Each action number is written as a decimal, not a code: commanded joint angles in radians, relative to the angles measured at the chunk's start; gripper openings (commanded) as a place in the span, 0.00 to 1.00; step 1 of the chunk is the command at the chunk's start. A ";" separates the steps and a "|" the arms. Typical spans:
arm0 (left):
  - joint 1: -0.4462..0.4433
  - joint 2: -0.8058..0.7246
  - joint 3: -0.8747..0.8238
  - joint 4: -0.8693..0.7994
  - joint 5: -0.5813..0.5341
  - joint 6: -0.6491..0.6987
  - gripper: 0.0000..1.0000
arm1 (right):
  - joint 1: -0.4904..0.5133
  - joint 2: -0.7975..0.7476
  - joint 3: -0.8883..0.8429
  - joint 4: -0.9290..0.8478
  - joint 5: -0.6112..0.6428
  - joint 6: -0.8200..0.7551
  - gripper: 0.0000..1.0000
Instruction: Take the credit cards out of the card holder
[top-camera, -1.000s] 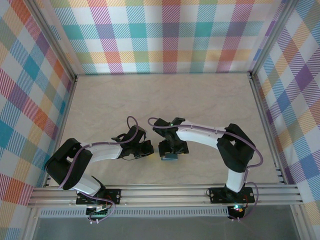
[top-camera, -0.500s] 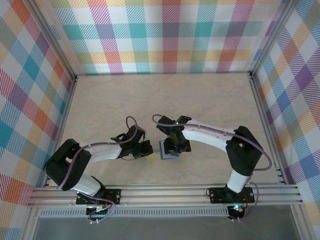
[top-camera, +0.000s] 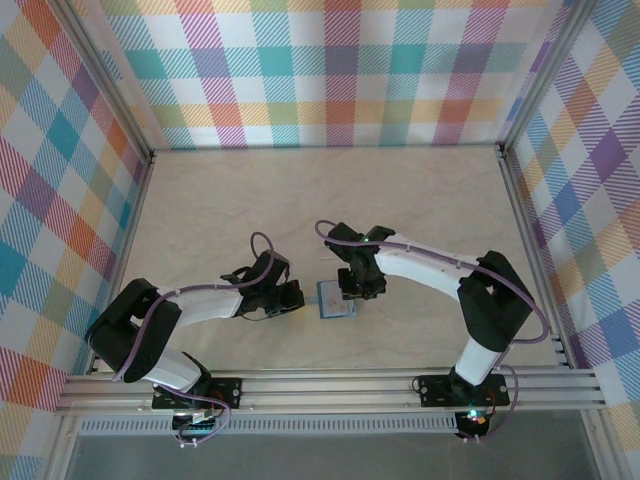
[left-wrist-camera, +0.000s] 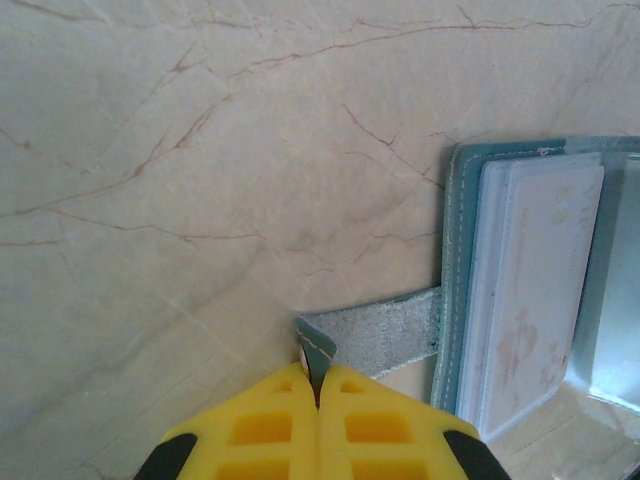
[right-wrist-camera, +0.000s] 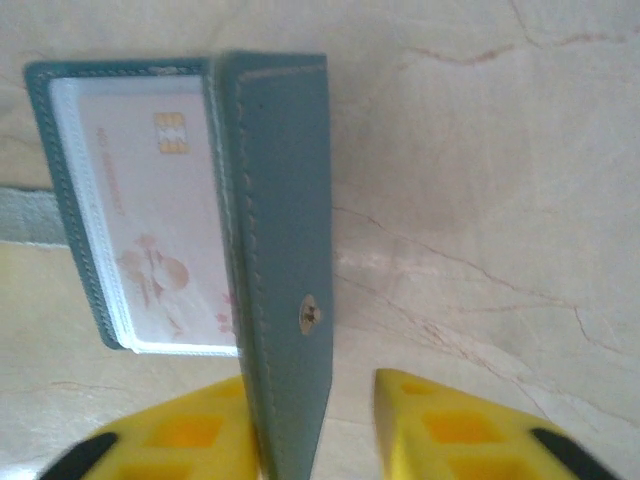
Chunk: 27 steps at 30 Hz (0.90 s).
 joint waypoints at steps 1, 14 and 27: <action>0.016 0.001 -0.010 -0.097 -0.042 0.011 0.03 | -0.010 -0.016 -0.012 0.044 -0.042 -0.030 0.26; 0.002 -0.109 0.124 -0.234 0.021 0.026 0.35 | -0.012 -0.045 -0.077 0.130 -0.141 -0.094 0.26; -0.083 0.128 0.222 -0.084 0.104 -0.029 0.16 | -0.021 -0.087 -0.094 0.148 -0.106 -0.057 0.47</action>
